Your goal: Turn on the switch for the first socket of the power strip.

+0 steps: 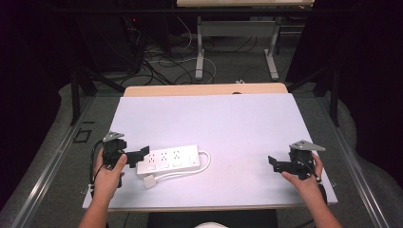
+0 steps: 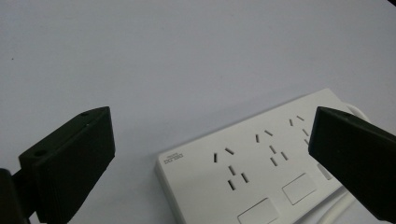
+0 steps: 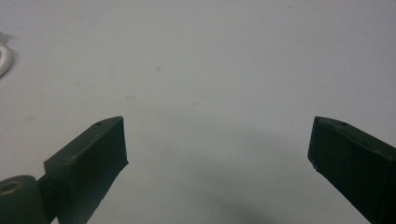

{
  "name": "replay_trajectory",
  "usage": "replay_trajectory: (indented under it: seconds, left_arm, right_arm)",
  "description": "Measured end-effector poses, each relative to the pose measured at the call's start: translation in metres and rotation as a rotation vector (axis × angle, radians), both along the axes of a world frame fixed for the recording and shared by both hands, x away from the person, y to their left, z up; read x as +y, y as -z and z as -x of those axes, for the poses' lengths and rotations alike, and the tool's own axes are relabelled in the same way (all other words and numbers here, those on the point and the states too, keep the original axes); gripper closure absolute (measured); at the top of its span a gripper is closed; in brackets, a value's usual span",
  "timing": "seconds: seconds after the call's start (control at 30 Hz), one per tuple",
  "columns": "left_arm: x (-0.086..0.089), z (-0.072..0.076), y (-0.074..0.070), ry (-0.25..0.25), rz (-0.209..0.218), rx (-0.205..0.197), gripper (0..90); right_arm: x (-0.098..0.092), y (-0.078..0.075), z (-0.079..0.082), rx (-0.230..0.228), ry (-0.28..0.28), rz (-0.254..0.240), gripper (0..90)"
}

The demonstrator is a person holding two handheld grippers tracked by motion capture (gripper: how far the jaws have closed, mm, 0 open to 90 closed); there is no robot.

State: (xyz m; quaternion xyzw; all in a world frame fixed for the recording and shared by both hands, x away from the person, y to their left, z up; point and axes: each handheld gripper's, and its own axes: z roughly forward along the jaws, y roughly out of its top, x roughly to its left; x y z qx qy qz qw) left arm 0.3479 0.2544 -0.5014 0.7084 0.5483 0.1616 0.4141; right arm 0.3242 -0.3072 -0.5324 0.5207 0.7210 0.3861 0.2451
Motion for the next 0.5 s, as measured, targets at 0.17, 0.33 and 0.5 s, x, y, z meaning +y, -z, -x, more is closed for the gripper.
replay_trajectory:
  seconds: [0.17,0.33,0.5]
  left_arm:
    - [0.008,0.0,0.005,-0.016,0.001,-0.008,0.4]
    - [0.016,0.0,0.007,-0.033,-0.008,-0.021,0.6]
    - [0.022,0.001,0.01,-0.045,-0.008,-0.022,0.8]
  right_arm:
    - [0.0,0.0,0.0,0.009,-0.001,0.004,3.9]
    - [-0.001,0.0,0.0,0.007,-0.003,0.0,3.9]
    - [-0.001,0.0,0.0,0.007,-0.004,0.001,3.9]
